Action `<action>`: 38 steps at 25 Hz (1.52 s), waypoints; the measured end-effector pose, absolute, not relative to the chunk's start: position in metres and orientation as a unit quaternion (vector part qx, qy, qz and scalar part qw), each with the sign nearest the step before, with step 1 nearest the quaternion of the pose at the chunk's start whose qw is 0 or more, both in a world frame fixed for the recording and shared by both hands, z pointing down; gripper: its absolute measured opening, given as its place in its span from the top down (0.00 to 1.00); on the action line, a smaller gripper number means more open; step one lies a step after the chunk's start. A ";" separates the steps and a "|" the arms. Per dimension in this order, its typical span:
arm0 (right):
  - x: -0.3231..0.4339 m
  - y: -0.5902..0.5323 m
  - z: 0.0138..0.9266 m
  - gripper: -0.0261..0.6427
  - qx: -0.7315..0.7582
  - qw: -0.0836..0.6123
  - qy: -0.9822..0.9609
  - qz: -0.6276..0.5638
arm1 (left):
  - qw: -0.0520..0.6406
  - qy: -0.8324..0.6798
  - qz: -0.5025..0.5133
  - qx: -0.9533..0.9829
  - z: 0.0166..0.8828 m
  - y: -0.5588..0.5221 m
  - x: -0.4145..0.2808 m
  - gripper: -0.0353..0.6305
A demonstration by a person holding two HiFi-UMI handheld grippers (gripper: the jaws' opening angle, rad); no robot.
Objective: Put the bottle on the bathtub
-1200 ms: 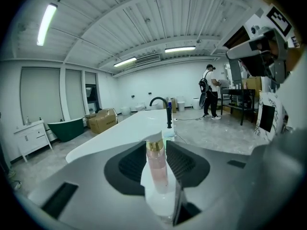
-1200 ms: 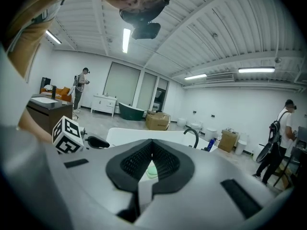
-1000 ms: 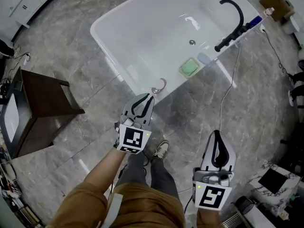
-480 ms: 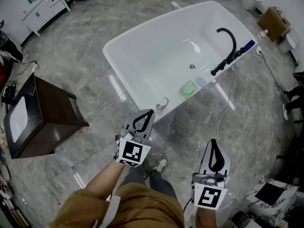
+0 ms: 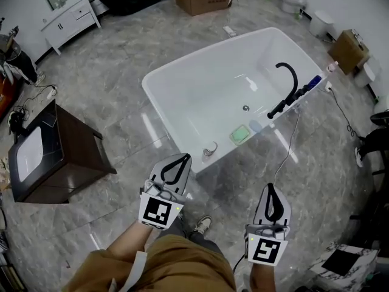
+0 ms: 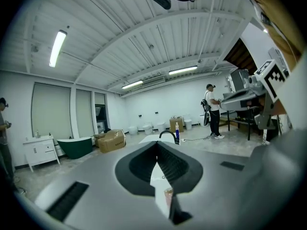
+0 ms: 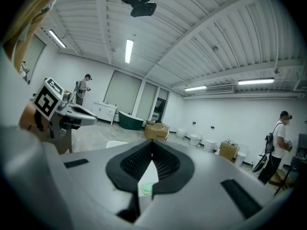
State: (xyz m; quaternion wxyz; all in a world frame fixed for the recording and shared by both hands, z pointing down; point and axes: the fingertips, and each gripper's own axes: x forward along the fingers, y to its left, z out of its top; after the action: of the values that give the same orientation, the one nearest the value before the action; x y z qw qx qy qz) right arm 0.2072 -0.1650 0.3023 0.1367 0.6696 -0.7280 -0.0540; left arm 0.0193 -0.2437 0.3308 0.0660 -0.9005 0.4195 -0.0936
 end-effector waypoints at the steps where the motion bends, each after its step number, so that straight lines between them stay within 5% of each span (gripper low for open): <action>1: 0.207 -0.166 0.298 0.96 0.670 0.136 -0.728 -0.056 | 0.067 0.422 -0.087 -0.900 0.321 -0.242 0.016 0.94; 18: 0.208 -0.167 0.259 0.96 0.673 0.092 -0.733 -0.035 | 0.045 0.467 -0.018 -0.883 0.224 -0.203 -0.046 0.94; 38: 0.169 -0.177 0.224 0.96 0.634 0.071 -0.767 -0.068 | 0.061 0.500 -0.002 -0.864 0.203 -0.186 -0.092 0.94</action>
State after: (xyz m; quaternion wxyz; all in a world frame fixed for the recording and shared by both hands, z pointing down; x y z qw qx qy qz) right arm 0.1693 -0.1771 0.2243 0.0707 0.6345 -0.7667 -0.0684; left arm -0.0921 -0.1857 0.2034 0.0615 -0.8638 0.5001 -0.0015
